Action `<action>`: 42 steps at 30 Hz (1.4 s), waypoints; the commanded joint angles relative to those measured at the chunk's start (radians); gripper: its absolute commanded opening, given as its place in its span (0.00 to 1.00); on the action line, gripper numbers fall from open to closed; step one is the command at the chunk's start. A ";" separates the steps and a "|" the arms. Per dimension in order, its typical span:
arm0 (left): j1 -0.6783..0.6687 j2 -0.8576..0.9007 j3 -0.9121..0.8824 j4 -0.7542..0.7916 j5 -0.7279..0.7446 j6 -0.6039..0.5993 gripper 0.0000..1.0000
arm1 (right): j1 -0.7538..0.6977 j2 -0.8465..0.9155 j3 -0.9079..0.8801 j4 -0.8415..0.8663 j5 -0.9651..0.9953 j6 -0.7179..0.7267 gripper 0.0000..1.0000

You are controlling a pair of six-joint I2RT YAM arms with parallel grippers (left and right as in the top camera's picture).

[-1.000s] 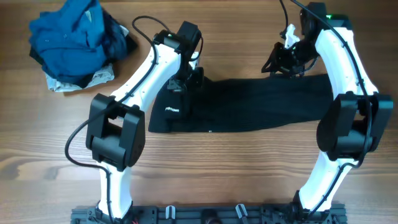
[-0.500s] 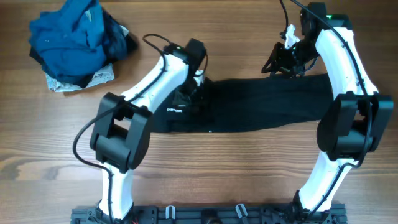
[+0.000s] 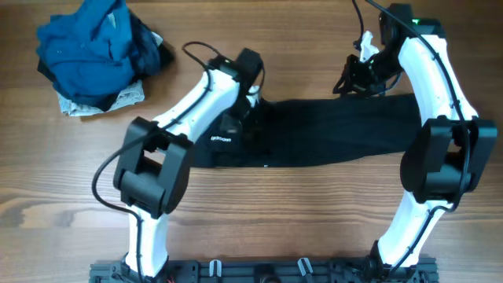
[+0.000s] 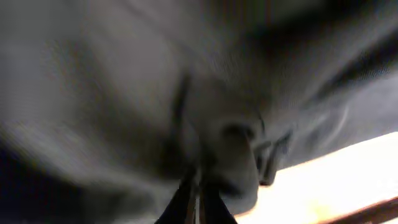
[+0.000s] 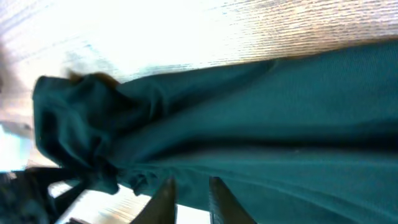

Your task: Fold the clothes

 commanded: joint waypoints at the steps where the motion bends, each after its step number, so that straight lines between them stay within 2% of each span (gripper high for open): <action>1: 0.032 0.003 -0.004 0.041 -0.008 -0.046 0.04 | 0.014 -0.018 -0.083 0.021 0.014 0.002 0.04; 5: 0.039 0.003 -0.004 0.062 -0.010 -0.095 0.04 | 0.016 -0.018 -0.207 0.081 0.143 0.137 0.05; 9: 0.041 0.016 -0.006 0.063 -0.045 -0.098 0.04 | -0.004 -0.018 -0.280 0.150 0.219 0.186 0.04; 12: 0.042 0.045 -0.006 0.063 -0.078 -0.114 0.04 | -0.033 -0.018 -0.287 0.164 0.257 0.187 0.05; 16: 0.056 0.109 -0.006 0.066 -0.080 -0.114 0.04 | -0.092 -0.018 -0.298 0.171 0.325 0.184 0.11; 24: 0.164 0.170 -0.006 0.086 -0.105 -0.113 0.04 | -0.162 -0.018 -0.407 0.279 0.326 0.181 0.09; 33: 0.317 0.171 -0.007 0.116 -0.150 -0.080 0.04 | -0.244 -0.018 -0.408 0.297 0.324 0.180 0.11; 38: 0.354 0.170 -0.005 0.134 -0.149 -0.060 0.04 | -0.244 -0.018 -0.399 0.308 0.324 0.172 0.09; 42: 0.375 0.147 0.029 0.124 -0.156 -0.058 0.04 | -0.244 -0.018 -0.298 0.220 0.322 0.155 0.09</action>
